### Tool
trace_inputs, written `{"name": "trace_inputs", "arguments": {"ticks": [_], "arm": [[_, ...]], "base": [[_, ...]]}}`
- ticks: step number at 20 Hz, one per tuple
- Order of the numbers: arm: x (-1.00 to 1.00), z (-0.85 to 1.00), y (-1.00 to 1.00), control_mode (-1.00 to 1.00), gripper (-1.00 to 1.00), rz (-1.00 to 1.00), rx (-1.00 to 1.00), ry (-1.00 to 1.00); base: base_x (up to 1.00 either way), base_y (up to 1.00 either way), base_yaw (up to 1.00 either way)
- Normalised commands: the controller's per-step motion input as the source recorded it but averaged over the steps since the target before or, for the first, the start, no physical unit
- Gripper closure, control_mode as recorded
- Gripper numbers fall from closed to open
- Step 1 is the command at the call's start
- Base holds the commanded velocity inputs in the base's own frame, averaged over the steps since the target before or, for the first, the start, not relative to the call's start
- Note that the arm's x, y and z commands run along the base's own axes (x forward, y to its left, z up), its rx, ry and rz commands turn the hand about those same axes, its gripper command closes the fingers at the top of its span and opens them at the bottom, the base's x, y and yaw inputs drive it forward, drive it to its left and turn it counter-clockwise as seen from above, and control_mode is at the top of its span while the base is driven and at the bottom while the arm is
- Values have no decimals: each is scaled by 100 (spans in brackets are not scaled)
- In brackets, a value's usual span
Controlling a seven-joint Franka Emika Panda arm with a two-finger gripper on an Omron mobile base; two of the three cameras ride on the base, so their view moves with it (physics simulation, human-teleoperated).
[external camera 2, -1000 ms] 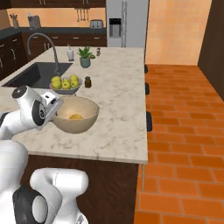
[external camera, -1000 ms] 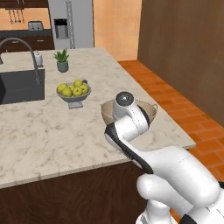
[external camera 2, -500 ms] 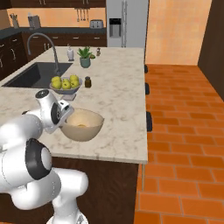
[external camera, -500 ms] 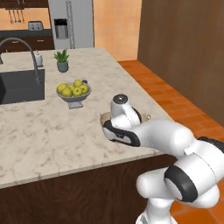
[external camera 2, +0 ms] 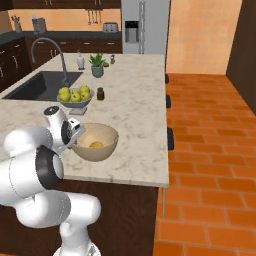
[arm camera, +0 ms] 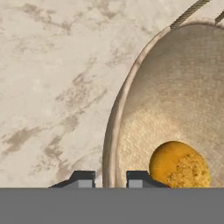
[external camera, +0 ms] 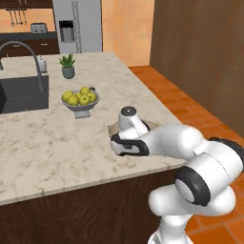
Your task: Open the cabinet, pick up the bread from the cabinet and place it in the basket. Then move the basket to the dining counter.
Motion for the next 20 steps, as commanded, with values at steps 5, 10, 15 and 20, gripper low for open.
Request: {"name": "trace_inputs", "arguments": {"ticks": [5, 10, 15, 20], "arm": [[-16, 96, 0, -100, -100, -1, 11, 2], [-55, 100, 12, -100, -100, 0, 3, -2], [-80, 100, 28, -100, -100, 0, 0, -10], [-94, 97, 31, -100, -100, -1, 0, -15]], "base": [[0, 0, 0], [0, 0, 0], [0, 0, 0], [0, 0, 0]]}}
